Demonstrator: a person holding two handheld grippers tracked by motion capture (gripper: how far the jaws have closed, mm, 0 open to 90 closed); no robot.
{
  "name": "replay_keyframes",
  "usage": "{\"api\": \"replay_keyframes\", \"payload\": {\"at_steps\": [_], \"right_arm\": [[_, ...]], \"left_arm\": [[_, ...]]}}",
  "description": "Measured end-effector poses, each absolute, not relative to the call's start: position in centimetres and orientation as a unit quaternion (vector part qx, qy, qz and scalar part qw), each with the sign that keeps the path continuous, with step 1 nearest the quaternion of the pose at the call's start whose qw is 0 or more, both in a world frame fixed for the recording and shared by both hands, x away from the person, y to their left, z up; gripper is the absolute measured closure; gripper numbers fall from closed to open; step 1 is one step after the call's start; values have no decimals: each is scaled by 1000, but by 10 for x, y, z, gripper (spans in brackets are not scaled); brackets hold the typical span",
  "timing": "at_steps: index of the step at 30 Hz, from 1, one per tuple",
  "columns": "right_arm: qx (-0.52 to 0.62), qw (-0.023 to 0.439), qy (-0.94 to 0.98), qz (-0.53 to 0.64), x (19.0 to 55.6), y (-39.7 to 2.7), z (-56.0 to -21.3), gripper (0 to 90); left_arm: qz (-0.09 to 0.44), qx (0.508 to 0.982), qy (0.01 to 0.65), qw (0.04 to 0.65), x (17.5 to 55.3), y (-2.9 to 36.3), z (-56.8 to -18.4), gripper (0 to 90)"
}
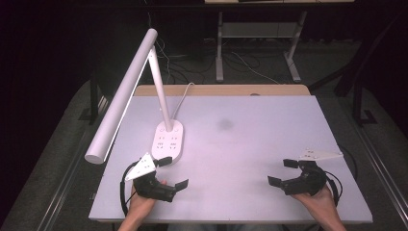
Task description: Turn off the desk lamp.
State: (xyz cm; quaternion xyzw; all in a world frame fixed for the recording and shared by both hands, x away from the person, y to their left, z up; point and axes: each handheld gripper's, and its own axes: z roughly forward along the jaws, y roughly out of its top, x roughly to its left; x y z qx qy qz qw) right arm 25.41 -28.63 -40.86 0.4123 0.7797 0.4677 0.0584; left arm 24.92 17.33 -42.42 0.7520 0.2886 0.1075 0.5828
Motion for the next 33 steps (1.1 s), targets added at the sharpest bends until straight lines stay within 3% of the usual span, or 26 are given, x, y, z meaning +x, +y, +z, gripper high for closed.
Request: {"api": "replay_keyframes", "payload": {"at_steps": [33], "right_arm": [[374, 43, 809, 452, 293, -256, -370, 6]], "left_arm": [[109, 752, 290, 582, 249, 175, -425, 0]]}}
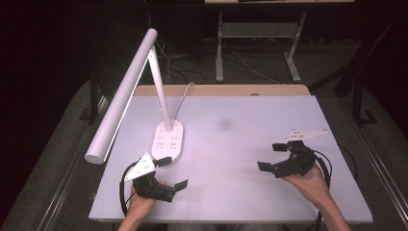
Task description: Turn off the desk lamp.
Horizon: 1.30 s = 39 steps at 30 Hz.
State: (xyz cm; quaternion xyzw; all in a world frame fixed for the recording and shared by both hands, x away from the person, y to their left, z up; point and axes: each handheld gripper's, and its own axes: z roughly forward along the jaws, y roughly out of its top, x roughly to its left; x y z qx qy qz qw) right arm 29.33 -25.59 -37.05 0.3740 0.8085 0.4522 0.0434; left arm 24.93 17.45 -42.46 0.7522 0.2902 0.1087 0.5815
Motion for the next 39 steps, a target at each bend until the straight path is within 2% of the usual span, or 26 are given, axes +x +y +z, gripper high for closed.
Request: {"api": "replay_keyframes", "payload": {"at_steps": [26, 39], "right_arm": [[334, 30, 832, 442, 334, -210, -348, 6], [318, 22, 843, 434, 349, -183, -349, 6]], "left_arm": [[107, 752, 286, 584, 247, 176, -424, 0], [104, 753, 287, 583, 248, 177, -425, 0]]}}
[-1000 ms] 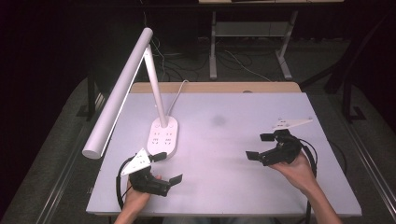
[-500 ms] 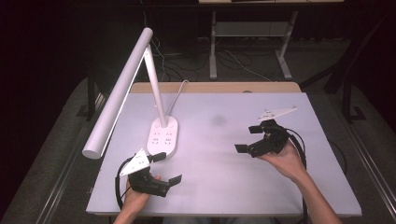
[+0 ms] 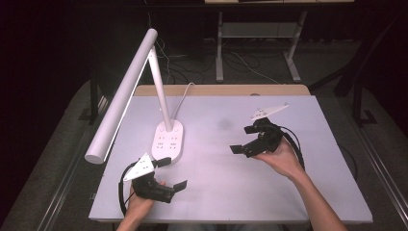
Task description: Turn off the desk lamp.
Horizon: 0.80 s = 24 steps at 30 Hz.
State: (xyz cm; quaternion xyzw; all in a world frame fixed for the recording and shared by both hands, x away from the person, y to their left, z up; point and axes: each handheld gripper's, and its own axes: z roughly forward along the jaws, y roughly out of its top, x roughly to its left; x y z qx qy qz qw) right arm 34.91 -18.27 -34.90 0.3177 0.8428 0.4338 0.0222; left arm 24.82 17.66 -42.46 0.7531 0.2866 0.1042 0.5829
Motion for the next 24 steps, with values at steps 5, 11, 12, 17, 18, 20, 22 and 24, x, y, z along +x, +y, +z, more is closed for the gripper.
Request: {"api": "replay_keyframes", "payload": {"at_steps": [5, 11, 12, 17, 18, 20, 22, 24], "right_arm": [[312, 18, 845, 433, 356, -171, -350, 6], [299, 14, 851, 431, 363, -153, -349, 6], [297, 13, 852, 430, 364, -151, -349, 6], [286, 7, 855, 432, 369, -136, -349, 6], [284, 7, 856, 432, 370, -133, -348, 7], [282, 7, 856, 432, 372, -131, -348, 7], [277, 5, 858, 432, 375, -124, -347, 7], [277, 2, 859, 431, 378, -120, -346, 7]], "left_arm": [[104, 753, 288, 583, 249, 177, -425, 0], [107, 753, 288, 581, 249, 177, -425, 0], [107, 754, 288, 581, 249, 178, -425, 0], [107, 751, 290, 583, 248, 178, -424, 0], [108, 751, 290, 583, 248, 179, -424, 0], [108, 751, 290, 583, 248, 179, -424, 0], [108, 751, 291, 583, 248, 179, -424, 0], [107, 751, 290, 583, 248, 179, -424, 0]]}}
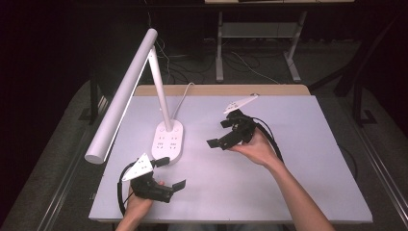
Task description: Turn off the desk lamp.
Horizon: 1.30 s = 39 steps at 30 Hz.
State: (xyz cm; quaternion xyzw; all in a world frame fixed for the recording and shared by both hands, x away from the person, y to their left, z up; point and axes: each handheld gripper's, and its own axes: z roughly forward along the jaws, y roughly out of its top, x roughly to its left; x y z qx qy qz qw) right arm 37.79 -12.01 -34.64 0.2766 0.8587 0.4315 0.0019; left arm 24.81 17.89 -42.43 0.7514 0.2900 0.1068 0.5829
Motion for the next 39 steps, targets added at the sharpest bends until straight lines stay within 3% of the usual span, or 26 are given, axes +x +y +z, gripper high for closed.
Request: {"api": "replay_keyframes", "payload": {"at_steps": [12, 19, 26, 34, 39], "right_arm": [[259, -7, 868, 424, 394, -89, -350, 7], [253, -17, 869, 425, 406, -74, -354, 56], [243, -27, 869, 429, 423, -56, -352, 236], [237, -32, 873, 425, 440, -38, -354, 377], [241, -33, 871, 427, 451, -27, -365, 555]], "left_arm": [[107, 754, 287, 581, 247, 178, -424, 0], [109, 757, 282, 580, 247, 178, -423, 0], [108, 756, 281, 582, 247, 178, -424, 0], [105, 757, 279, 582, 247, 179, -423, 0], [105, 757, 279, 581, 247, 179, -423, 0]]}}
